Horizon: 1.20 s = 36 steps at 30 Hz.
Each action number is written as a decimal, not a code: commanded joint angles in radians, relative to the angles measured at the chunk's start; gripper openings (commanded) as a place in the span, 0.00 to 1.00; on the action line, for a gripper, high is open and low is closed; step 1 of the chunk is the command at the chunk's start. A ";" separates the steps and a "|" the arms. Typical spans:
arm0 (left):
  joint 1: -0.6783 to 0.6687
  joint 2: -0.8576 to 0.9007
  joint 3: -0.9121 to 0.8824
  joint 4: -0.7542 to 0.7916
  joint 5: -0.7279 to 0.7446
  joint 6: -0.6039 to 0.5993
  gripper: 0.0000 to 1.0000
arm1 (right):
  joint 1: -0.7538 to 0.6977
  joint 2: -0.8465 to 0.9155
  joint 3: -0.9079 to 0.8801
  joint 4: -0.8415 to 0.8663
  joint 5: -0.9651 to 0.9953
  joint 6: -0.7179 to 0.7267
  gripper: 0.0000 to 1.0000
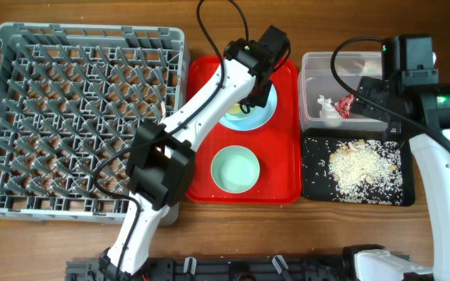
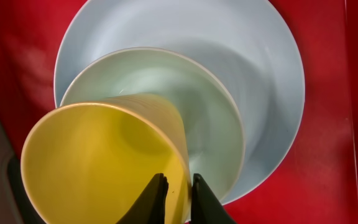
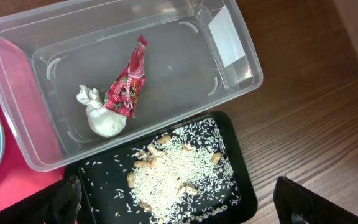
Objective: Sort waste into correct bins and load items into the dishwasher rack
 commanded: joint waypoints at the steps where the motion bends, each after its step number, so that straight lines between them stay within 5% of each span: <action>1: -0.008 -0.007 -0.022 0.004 0.009 0.002 0.13 | -0.002 -0.011 0.004 0.002 -0.003 0.001 1.00; 11: -0.007 -0.012 -0.072 0.044 0.001 0.002 0.04 | -0.002 -0.011 0.004 0.002 -0.003 0.002 1.00; 23: 0.035 -0.154 -0.006 0.010 0.023 0.008 0.04 | -0.002 -0.011 0.004 0.002 -0.003 0.001 1.00; 36: 0.473 -0.397 0.085 -0.180 0.909 0.246 0.04 | -0.002 -0.011 0.004 0.002 -0.003 0.002 1.00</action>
